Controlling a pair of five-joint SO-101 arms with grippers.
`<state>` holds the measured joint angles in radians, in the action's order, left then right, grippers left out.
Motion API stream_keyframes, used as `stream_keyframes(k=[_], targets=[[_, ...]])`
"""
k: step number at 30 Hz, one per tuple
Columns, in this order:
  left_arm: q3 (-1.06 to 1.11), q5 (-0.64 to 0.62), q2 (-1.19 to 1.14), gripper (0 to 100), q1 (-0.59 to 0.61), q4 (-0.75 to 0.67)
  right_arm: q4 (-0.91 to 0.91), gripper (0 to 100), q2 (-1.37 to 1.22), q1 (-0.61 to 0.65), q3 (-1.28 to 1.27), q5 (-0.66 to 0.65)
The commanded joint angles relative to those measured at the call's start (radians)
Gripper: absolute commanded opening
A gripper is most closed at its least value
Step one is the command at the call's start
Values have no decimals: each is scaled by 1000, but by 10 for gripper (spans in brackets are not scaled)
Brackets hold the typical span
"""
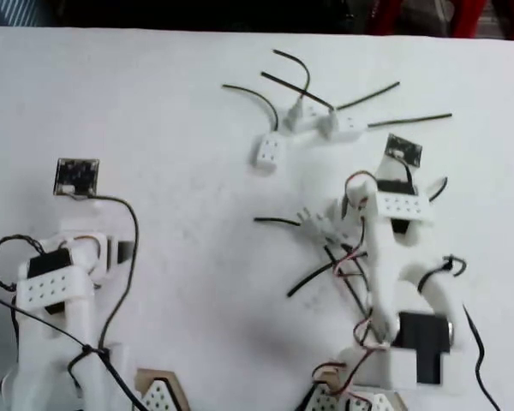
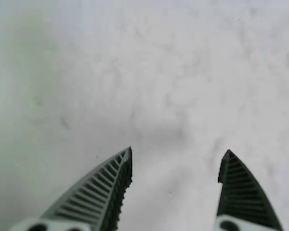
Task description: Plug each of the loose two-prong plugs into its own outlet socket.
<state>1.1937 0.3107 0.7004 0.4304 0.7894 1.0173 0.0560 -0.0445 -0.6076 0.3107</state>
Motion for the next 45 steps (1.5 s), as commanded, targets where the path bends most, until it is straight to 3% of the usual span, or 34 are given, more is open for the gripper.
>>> stream_keyframes(k=[1,13,16,19,28,35,42,45], targets=[[2,3,24,286,5,-17,-10,187,-94,-39,100,43],[2,3,24,286,5,-18,108,184,-288,-13,227,48],[2,3,24,286,5,-18,139,120,-302,-13,250,40],[2,3,24,286,5,-18,160,11,-292,-12,273,-55],[2,3,24,286,5,-18,351,17,-97,-13,368,-167],[2,3,24,286,5,-18,387,19,108,-13,344,-167],[2,3,24,286,5,-18,386,243,54,-13,209,-129],[2,3,24,286,5,-18,386,275,12,5,187,-77]])
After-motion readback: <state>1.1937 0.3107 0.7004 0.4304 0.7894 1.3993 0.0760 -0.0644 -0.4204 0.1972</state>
